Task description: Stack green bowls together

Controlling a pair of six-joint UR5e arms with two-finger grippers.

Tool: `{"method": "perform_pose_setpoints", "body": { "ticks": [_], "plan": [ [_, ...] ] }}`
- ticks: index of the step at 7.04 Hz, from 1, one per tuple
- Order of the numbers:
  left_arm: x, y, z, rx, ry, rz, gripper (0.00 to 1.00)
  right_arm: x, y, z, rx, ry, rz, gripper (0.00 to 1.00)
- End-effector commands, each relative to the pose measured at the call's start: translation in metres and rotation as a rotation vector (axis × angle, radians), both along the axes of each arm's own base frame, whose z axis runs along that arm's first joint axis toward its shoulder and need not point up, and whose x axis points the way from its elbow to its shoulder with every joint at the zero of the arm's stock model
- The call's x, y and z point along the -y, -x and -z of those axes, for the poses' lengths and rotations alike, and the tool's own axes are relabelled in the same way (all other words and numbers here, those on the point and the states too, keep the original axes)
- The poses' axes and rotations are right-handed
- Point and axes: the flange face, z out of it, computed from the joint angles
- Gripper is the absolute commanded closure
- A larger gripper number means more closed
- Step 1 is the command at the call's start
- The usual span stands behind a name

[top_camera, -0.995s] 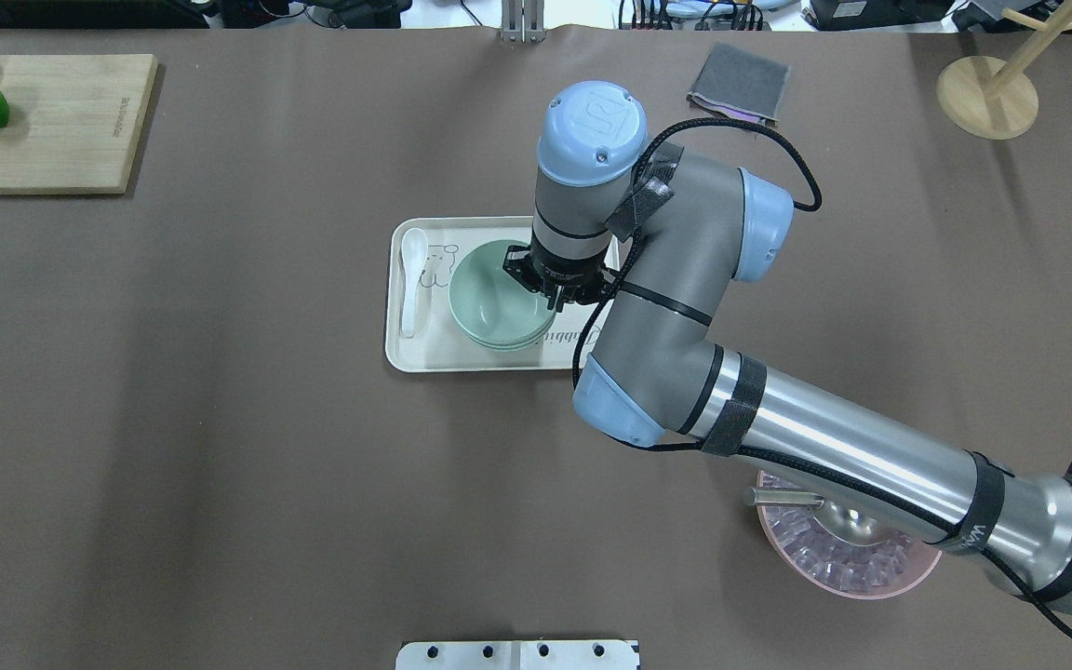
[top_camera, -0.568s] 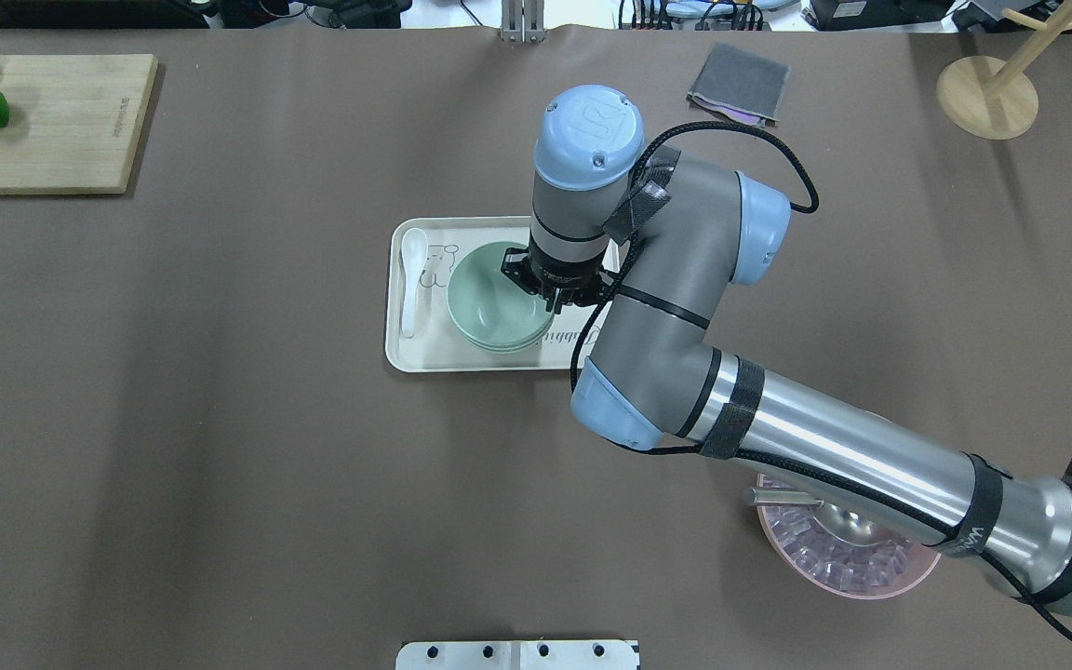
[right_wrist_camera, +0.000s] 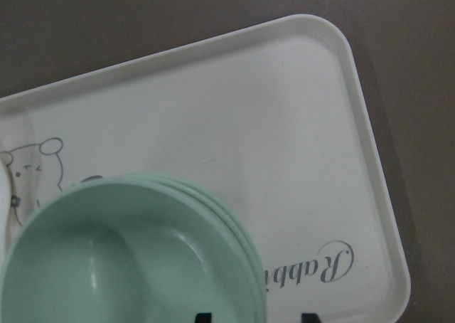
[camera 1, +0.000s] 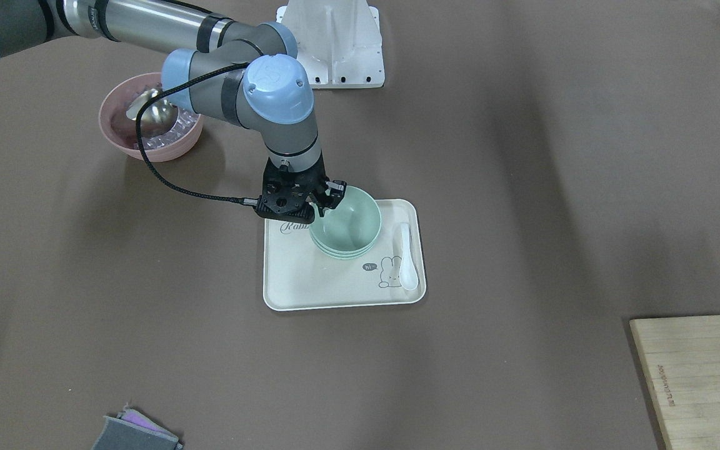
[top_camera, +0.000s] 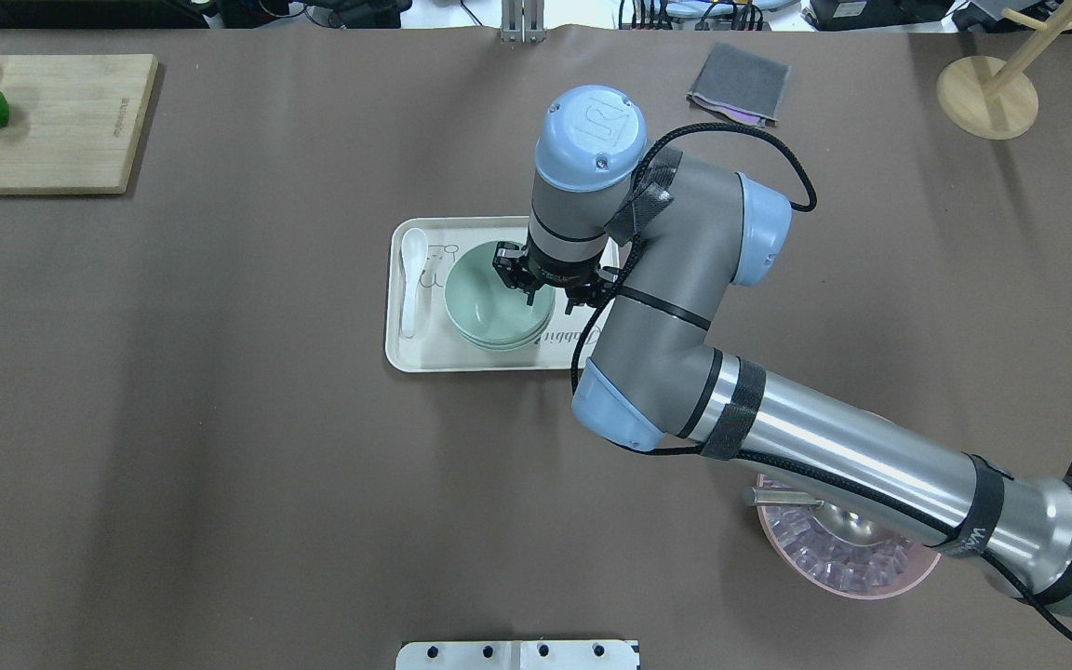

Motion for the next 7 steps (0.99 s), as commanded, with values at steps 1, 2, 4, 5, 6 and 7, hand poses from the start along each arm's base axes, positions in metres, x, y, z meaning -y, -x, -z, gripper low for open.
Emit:
{"method": "perform_pose_setpoints", "body": {
  "ticks": [1,2,4,5,6,7],
  "plan": [
    [0.002,0.000,0.003,0.002,0.003,0.005,0.02,0.029,-0.030,-0.008,-0.010,-0.031,-0.008,0.00],
    [0.005,-0.002,0.007,-0.002,0.032,0.039,0.02,0.043,-0.064,-0.026,-0.011,-0.044,-0.004,0.00],
    [0.012,-0.010,0.021,-0.014,0.053,0.080,0.02,0.031,-0.158,-0.057,-0.068,-0.102,0.060,0.00],
    [0.019,-0.021,0.033,-0.015,0.036,0.060,0.02,0.032,-0.201,-0.073,-0.106,-0.125,0.089,0.00],
    [0.028,-0.051,0.050,-0.018,0.077,0.074,0.02,0.039,-0.245,-0.112,-0.128,-0.152,0.132,0.00],
    [0.030,-0.063,0.053,-0.021,0.040,0.069,0.02,0.043,-0.294,-0.156,-0.140,-0.176,0.191,0.00]
  ]
}}
